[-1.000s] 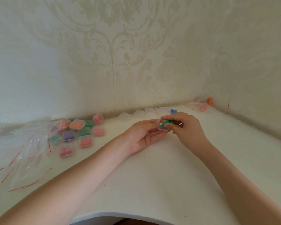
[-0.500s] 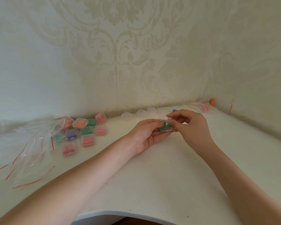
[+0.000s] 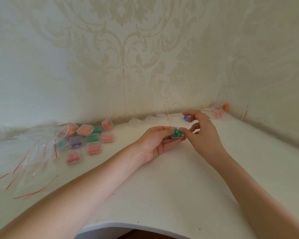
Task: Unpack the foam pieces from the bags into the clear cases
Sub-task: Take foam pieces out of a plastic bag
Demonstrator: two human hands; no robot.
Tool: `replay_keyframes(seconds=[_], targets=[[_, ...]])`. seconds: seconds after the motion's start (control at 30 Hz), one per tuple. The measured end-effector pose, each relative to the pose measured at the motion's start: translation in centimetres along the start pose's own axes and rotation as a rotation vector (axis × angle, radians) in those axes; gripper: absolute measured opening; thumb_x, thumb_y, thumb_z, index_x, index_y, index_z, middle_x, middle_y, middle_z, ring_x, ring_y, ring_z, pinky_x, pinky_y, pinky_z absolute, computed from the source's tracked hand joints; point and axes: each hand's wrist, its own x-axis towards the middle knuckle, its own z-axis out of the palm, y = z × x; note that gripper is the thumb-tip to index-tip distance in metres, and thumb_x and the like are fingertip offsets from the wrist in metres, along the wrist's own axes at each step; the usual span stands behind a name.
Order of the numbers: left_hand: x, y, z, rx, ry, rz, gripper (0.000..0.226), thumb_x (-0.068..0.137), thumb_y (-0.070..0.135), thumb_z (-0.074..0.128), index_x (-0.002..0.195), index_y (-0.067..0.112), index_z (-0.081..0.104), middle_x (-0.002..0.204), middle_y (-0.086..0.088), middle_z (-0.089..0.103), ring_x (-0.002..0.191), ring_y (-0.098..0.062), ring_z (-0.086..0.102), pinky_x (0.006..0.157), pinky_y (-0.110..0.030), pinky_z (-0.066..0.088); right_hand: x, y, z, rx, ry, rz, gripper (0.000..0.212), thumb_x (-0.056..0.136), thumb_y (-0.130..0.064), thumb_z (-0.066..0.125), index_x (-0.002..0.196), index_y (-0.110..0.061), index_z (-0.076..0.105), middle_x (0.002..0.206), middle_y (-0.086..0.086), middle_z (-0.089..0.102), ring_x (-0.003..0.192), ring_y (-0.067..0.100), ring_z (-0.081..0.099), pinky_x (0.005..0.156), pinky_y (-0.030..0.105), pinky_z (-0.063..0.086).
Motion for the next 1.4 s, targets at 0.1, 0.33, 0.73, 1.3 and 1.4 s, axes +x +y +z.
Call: replay_keyframes(seconds=[0.1,0.33,0.73,1.3,1.4], targets=[[-0.1,0.1,0.1,-0.005,0.003,-0.002,0.016,0.095,0.000,0.048,0.100,-0.006,0.061,0.090,-0.021,0.069,0.081,-0.026,0.071,0.075,-0.025,0.058,-0.2,-0.5,0.2,0.095,-0.054,0.060,0.034,0.097,-0.028,0.048,0.131,-0.027,0.052,0.113,-0.010,0.054,0.091,0.006,0.055,0.076,0.003,0.039],[0.1,0.6,-0.2,-0.265,0.096,-0.092,0.044,0.102,0.028,0.035,0.116,-0.012,0.049,0.098,-0.030,0.066,0.081,-0.037,0.069,0.071,-0.036,0.058,-0.3,-0.6,-0.2,0.144,-0.071,0.090,0.041,0.101,-0.039,0.031,0.084,-0.031,0.068,0.103,-0.014,0.062,0.097,0.009,0.057,0.082,0.016,0.039],[-0.1,-0.1,-0.3,0.174,0.100,0.084,0.021,0.093,-0.001,0.052,0.114,0.000,0.047,0.096,-0.020,0.065,0.081,-0.027,0.068,0.074,-0.030,0.058,-0.3,0.2,0.2,0.117,-0.107,0.090,0.041,0.100,-0.041,0.037,0.076,-0.034,0.069,0.098,0.007,0.066,0.090,0.013,0.061,0.074,0.029,0.046],[-2.7,10.1,-10.2,1.367,0.396,0.119,0.009,0.079,0.010,0.073,0.081,0.007,0.065,0.083,-0.022,0.070,0.059,-0.021,0.055,0.066,-0.031,0.045,-0.4,0.5,0.1,0.119,-0.091,0.142,0.039,0.100,-0.038,0.037,0.083,-0.025,0.069,0.102,-0.001,0.064,0.081,0.006,0.060,0.077,0.027,0.046],[-2.6,10.2,-10.5,1.483,0.361,0.074,0.010,0.077,0.010,0.075,0.073,0.014,0.066,0.080,-0.018,0.070,0.061,-0.020,0.056,0.067,-0.029,0.045,-0.3,0.5,0.0,0.119,-0.084,0.146,0.039,0.100,-0.038,0.036,0.082,-0.026,0.068,0.101,-0.003,0.063,0.080,0.007,0.060,0.076,0.028,0.045]])
